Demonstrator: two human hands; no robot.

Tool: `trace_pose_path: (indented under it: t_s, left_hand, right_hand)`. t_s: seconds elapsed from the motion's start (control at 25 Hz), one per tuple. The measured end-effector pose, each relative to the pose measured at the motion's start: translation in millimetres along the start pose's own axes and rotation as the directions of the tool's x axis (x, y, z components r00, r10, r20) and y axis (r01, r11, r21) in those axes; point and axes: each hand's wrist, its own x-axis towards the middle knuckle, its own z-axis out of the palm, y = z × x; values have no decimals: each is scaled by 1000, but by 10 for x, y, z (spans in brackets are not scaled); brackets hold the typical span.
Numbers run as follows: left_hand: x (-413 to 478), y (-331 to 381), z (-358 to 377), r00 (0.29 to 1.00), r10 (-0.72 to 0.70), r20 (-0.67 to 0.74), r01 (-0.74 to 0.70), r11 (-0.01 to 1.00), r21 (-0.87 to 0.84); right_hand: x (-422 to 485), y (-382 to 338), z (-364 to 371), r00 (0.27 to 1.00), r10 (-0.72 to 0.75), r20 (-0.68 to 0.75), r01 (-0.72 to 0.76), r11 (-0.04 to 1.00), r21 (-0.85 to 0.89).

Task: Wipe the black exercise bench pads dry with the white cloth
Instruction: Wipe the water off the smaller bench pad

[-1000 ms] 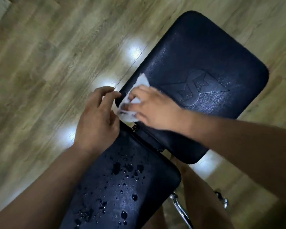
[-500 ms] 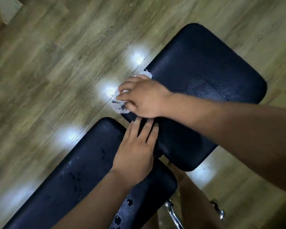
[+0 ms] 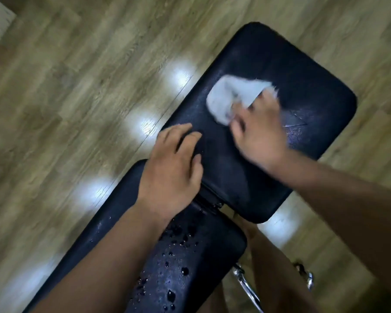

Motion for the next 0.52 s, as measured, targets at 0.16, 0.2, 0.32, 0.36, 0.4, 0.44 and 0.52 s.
trace_pose_path:
  t_s: [0.16,0.2,0.32,0.36,0.4,0.44,0.52]
  left_hand:
    - [398,108,-164,976,75,206,-97,990,100]
    - [494,150,-146,944,70,322,-131,976,172]
    - [750,388,-20,856,61,513,-258,911,323]
    - [835,448,-4,852,59,520,-279,892,355]
    - [950,539,46,848,67,525,-306,871,383]
    - [1068,621,103,843,67,534,-329,850,411]
    - [1223,743,206,816,37,577,-361,812,459]
  right_hand:
    - [-1006,-371,-25,871,-440,219,414,897,156]
    - [-902,-119,-49,883,-425,201,404,904,137]
    - [-318,917,-316,999,-33,8,33,999,-35]
    - [-119,1160,-386,993,120,-23,-121,992,-47]
    - [2,1292,-430,966,253,-46,-254,967,-28]
    - [38,1250,-407,928,366,-68,-367,930,8]
    - [-222,831,-229,874,467,-133,-466,884,42]
